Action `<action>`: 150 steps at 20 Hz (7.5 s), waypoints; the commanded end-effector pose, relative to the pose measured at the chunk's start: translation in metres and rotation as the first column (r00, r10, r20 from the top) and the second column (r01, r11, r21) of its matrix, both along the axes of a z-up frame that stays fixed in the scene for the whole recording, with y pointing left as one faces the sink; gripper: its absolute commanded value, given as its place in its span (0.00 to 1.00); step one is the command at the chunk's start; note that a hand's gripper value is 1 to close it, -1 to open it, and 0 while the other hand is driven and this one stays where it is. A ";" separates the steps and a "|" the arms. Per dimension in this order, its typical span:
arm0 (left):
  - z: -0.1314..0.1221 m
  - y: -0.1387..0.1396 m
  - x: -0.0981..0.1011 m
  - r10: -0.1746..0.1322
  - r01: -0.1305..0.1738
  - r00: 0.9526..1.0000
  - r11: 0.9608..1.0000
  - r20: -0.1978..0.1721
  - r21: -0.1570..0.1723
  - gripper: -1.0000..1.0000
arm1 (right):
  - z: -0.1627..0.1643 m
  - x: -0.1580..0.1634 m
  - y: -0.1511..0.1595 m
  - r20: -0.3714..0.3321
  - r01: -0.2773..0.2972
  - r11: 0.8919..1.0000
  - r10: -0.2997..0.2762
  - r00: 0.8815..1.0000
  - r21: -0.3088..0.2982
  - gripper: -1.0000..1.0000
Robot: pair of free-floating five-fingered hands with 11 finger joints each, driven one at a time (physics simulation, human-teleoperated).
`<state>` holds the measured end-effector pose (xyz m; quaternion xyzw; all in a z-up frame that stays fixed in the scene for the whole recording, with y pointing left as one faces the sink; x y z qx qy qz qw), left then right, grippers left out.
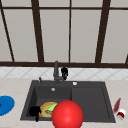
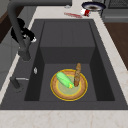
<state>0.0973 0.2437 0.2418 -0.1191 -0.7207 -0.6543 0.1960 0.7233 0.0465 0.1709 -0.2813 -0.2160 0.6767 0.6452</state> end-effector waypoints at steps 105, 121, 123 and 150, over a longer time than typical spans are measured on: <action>0.000 0.000 0.000 0.000 0.000 1.000 1.000 0.000 0.000 0.50 | 0.084 -0.087 -0.018 0.448 0.424 0.854 -0.266 0.854 -0.301 0.00; 0.000 0.000 0.000 0.000 0.000 1.000 1.000 0.000 0.000 0.50 | 0.084 -0.122 -0.076 0.406 0.394 0.890 -0.281 0.870 -0.228 0.00; 0.000 0.000 0.000 0.000 0.000 1.000 1.000 0.000 0.000 0.50 | 0.085 -0.126 -0.080 0.386 0.401 0.893 -0.303 0.871 -0.206 0.00; 0.000 0.000 0.000 0.000 0.000 1.000 1.000 0.000 0.000 0.50 | 0.064 -0.214 -0.134 0.248 0.340 0.916 -0.388 0.888 0.215 0.00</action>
